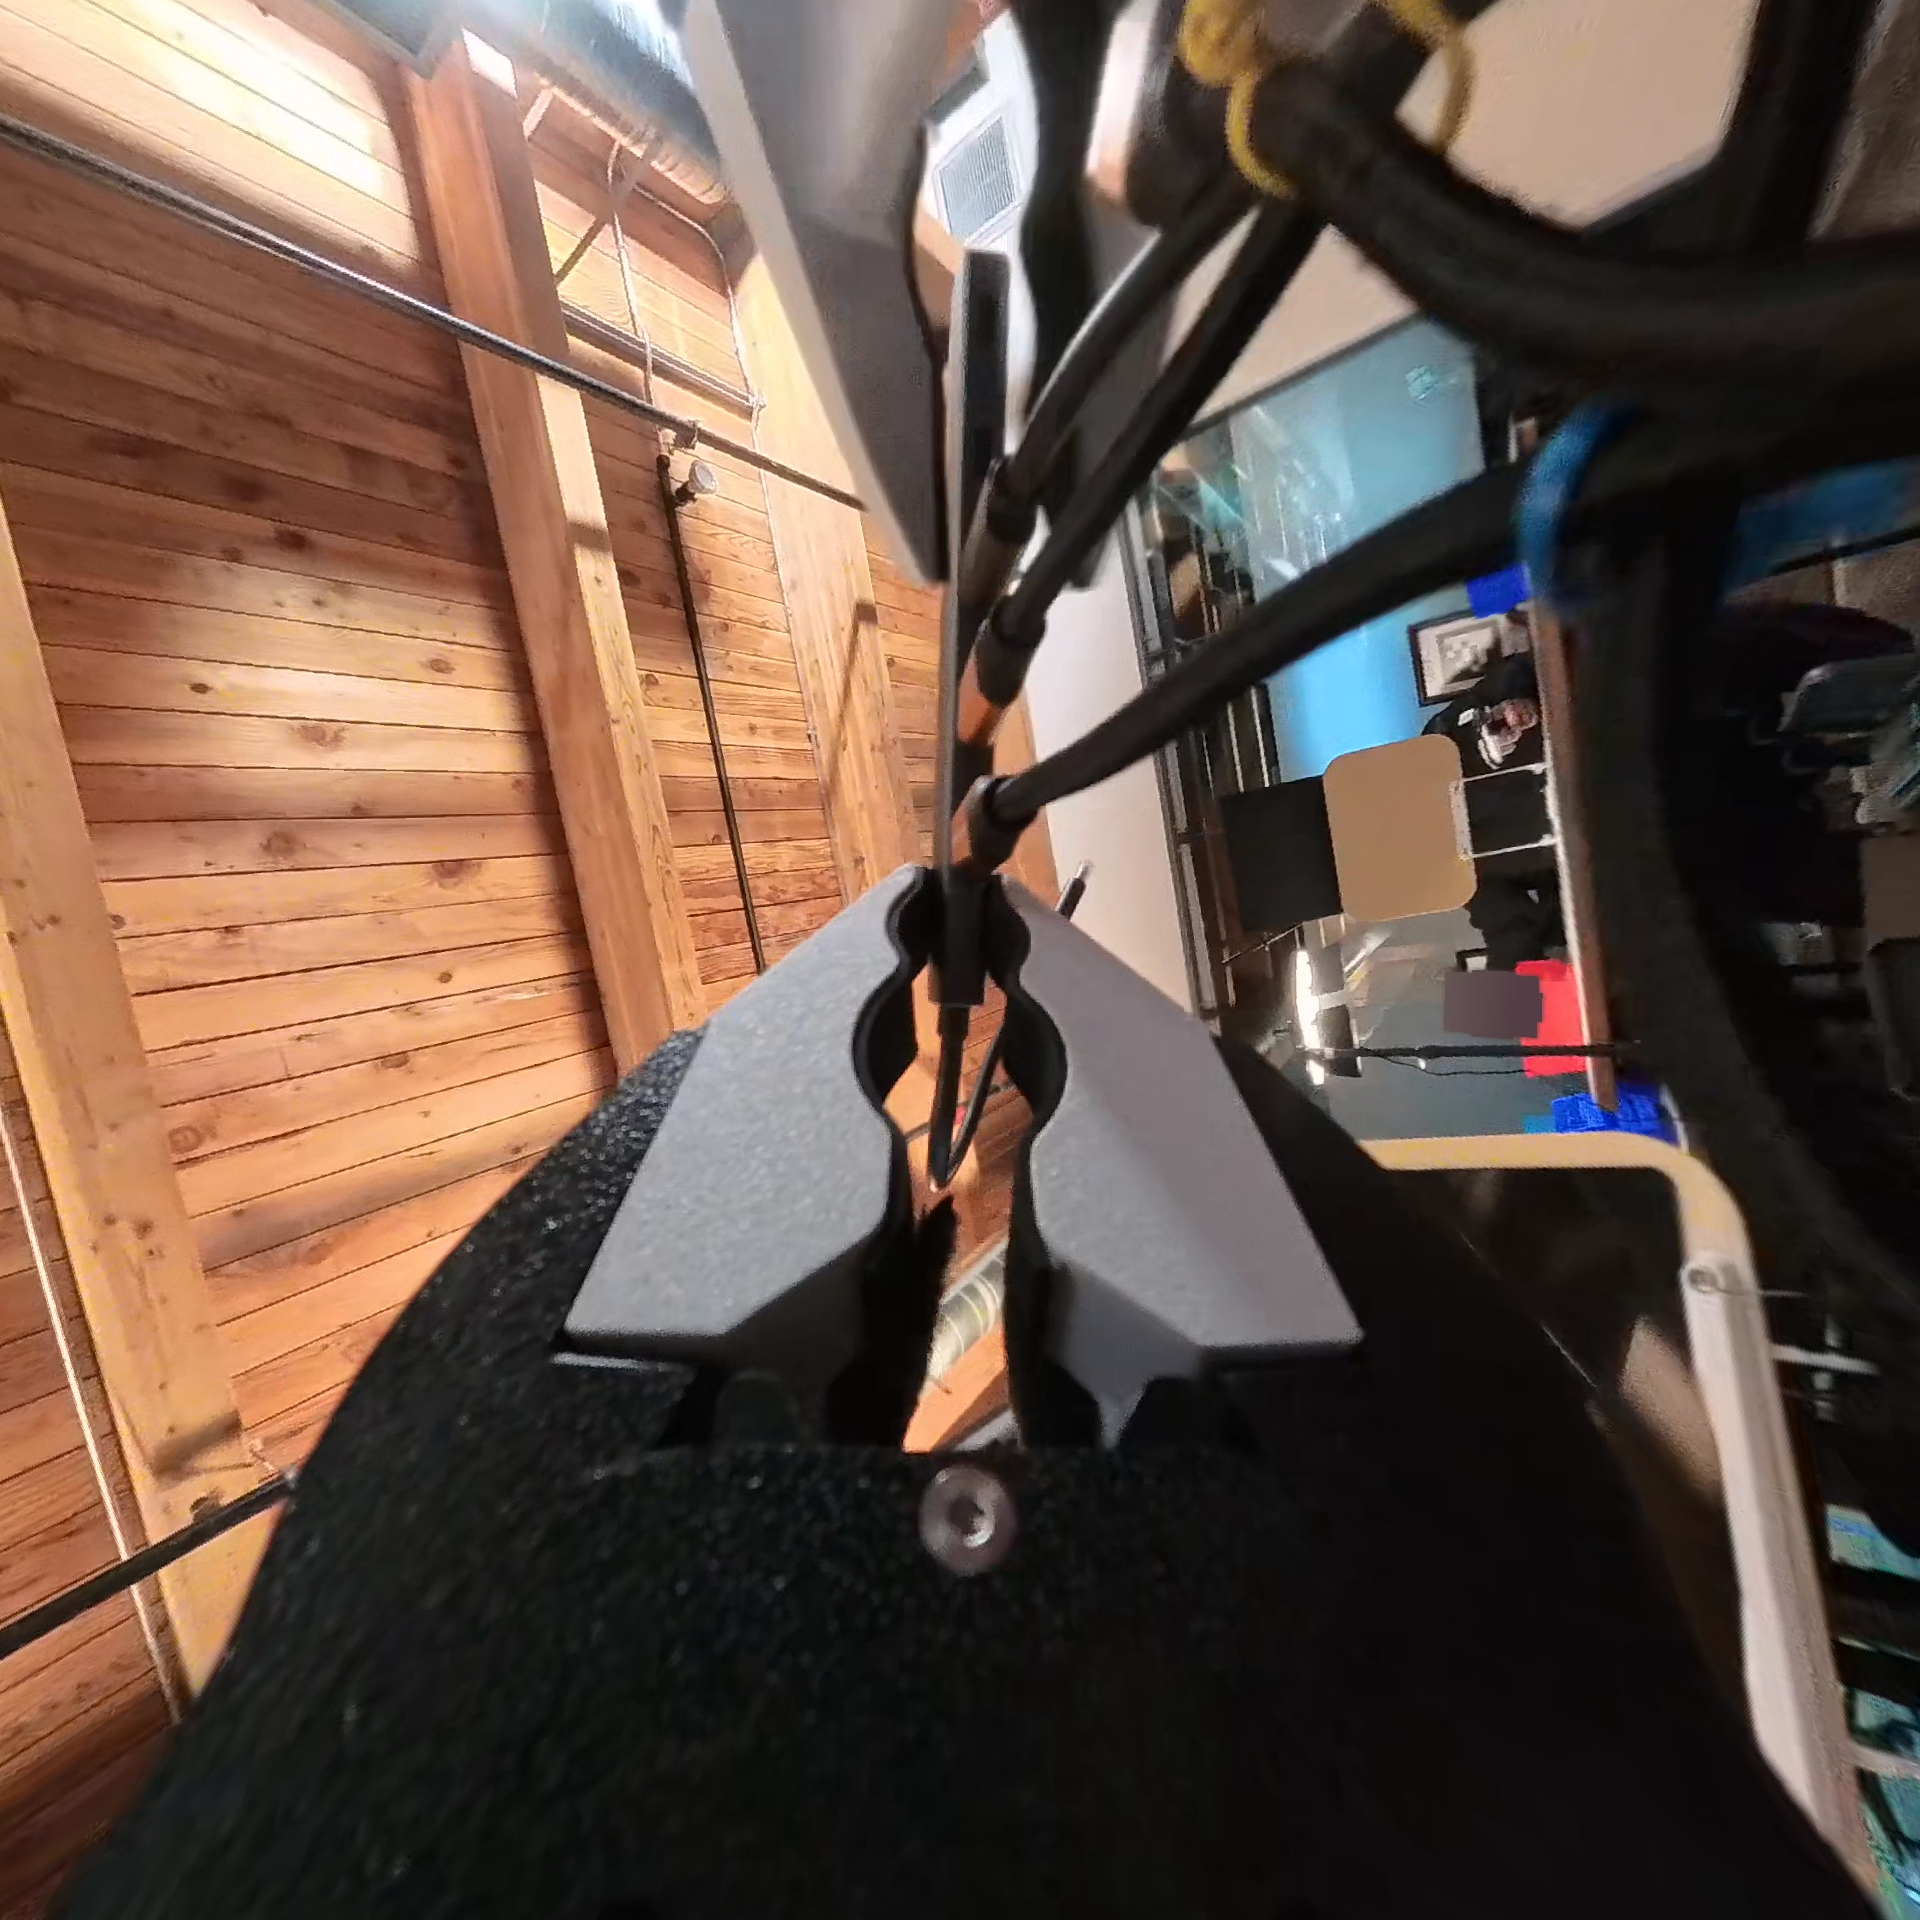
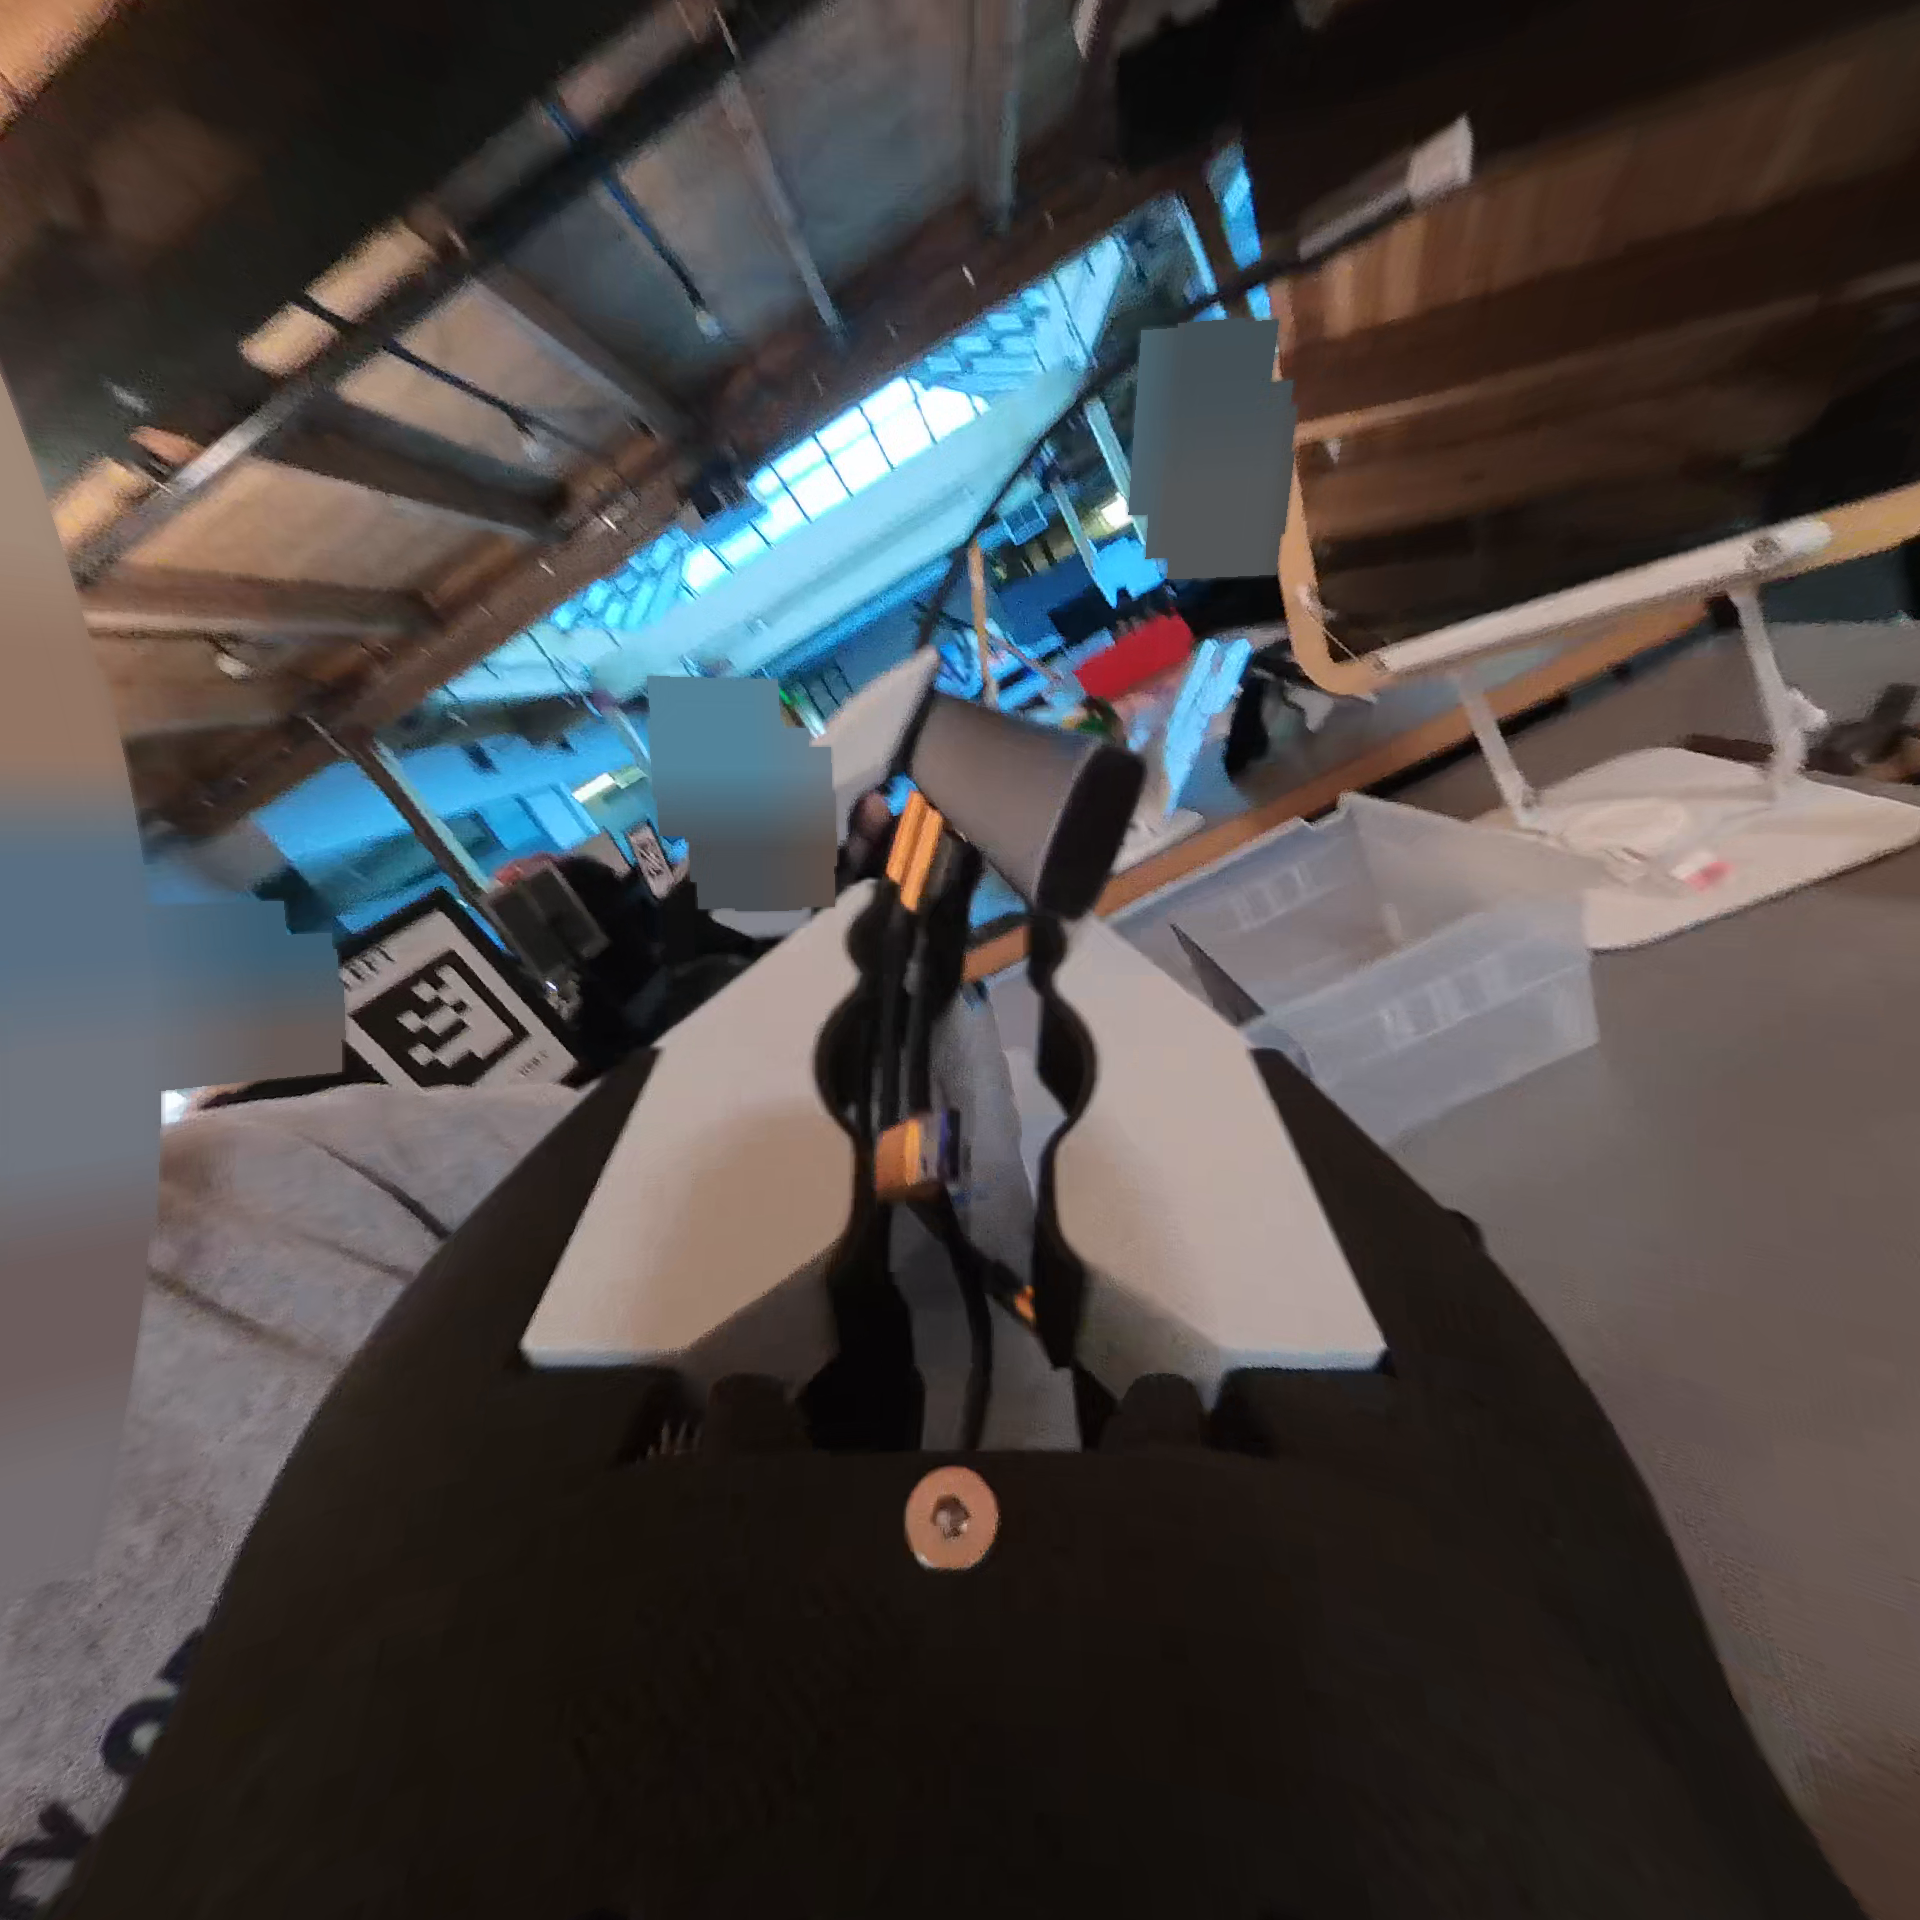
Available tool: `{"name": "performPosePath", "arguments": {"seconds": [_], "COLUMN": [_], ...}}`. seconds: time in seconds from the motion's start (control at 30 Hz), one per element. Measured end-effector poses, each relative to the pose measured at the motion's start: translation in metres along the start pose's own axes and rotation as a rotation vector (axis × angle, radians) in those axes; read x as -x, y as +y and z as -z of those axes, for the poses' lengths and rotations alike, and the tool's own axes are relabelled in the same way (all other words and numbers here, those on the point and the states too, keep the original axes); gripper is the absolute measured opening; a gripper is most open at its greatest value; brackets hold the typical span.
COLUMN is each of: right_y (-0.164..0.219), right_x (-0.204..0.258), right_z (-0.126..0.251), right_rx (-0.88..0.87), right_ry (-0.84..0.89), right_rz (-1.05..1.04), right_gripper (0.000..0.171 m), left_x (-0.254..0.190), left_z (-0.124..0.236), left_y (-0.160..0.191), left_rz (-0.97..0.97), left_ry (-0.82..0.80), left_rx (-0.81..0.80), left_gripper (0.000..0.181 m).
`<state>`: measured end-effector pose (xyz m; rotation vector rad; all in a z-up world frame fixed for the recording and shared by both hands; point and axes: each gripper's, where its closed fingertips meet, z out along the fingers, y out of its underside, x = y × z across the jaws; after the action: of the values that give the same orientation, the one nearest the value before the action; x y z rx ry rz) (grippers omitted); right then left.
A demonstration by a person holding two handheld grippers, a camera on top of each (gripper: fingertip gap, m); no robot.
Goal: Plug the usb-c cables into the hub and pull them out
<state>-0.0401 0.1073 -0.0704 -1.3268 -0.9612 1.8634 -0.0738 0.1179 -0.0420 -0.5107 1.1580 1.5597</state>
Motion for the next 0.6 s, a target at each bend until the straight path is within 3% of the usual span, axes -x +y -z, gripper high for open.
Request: {"name": "performPosePath", "arguments": {"seconds": [0.03, 0.13, 0.3, 0.4, 0.53, 0.6], "right_y": [-0.002, 0.006, 0.025, 0.043, 0.071, 0.081], "right_x": [-0.001, -0.009, -0.032, -0.038, -0.038, -0.037], "right_z": [0.001, 0.004, 0.015, 0.014, 0.009, 0.008], "right_rx": [-0.016, 0.038, 0.268, 0.46, 0.686, 0.753], "right_ry": [0.0, 0.051, 0.285, 0.359, 0.395, 0.399], "right_rz": [0.007, 0.097, 0.523, 0.86, 1.259, 1.395], "right_gripper": [0.009, 0.006, 0.005, 0.005, 0.006, 0.007], "left_x": [-0.002, -0.019, -0.053, -0.053, -0.064, -0.077], "left_z": [0.001, 0.004, 0.033, 0.047, 0.059, 0.066], "left_y": [-0.002, -0.008, -0.031, -0.044, -0.064, -0.074], "left_rz": [0.006, 0.15, 0.773, 1.055, 1.036, 0.925], "left_ry": [0.003, 0.122, 0.583, 0.768, 0.868, 0.886], "left_rx": [-0.001, -0.027, -0.189, -0.244, -0.263, -0.259], "left_gripper": [0.008, 0.013, 0.042, 0.041, 0.04, 0.025]}}
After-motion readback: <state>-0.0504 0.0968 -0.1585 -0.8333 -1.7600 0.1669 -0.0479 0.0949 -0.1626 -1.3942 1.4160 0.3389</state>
